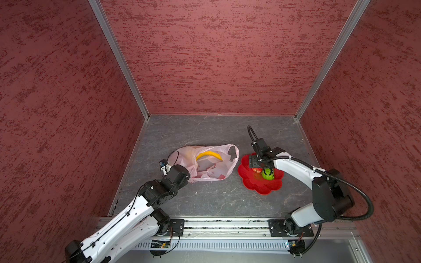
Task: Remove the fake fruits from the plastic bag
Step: 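Open the right gripper to release the red apple on the plate, then move the right gripper back into the pink bag toward the pale fruit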
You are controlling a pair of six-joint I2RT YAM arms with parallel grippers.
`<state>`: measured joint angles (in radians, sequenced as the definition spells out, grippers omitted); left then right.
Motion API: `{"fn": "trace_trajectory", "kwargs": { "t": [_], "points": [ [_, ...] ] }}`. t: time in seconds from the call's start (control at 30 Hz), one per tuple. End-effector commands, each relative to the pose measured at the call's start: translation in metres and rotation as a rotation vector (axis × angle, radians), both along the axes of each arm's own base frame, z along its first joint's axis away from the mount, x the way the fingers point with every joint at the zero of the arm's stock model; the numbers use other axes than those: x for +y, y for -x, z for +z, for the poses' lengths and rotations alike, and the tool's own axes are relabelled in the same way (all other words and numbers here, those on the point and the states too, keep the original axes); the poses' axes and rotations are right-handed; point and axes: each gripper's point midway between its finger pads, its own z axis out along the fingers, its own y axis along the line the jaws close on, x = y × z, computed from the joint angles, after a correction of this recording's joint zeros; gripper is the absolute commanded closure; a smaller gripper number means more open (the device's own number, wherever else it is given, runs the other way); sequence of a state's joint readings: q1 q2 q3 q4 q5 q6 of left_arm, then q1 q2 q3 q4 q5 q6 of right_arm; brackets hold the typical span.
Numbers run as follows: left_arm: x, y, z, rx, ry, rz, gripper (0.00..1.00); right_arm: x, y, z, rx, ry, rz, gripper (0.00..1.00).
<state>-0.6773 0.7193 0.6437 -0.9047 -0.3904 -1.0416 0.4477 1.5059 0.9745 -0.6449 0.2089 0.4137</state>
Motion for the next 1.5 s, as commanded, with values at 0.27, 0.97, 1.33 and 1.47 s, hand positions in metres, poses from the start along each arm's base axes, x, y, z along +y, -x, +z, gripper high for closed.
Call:
{"fn": "trace_trajectory", "kwargs": {
  "t": [0.27,0.97,1.33,1.47],
  "points": [
    [0.0,-0.001,0.003,0.0,0.001,0.003,1.0,0.034,-0.008,0.169,-0.337,-0.119,0.131,0.28],
    [-0.002,0.015,-0.044,0.085,-0.03,-0.006,1.0,0.274,0.074,0.174,-0.236,-0.244,0.75,0.59],
    [-0.006,0.02,-0.043,0.07,0.002,0.0,1.0,0.264,0.089,0.078,-0.056,-0.183,0.711,0.65],
    [-0.005,0.024,-0.045,0.081,0.003,0.004,1.0,0.268,0.083,0.059,-0.056,-0.168,0.694,0.67]
  ]
}}
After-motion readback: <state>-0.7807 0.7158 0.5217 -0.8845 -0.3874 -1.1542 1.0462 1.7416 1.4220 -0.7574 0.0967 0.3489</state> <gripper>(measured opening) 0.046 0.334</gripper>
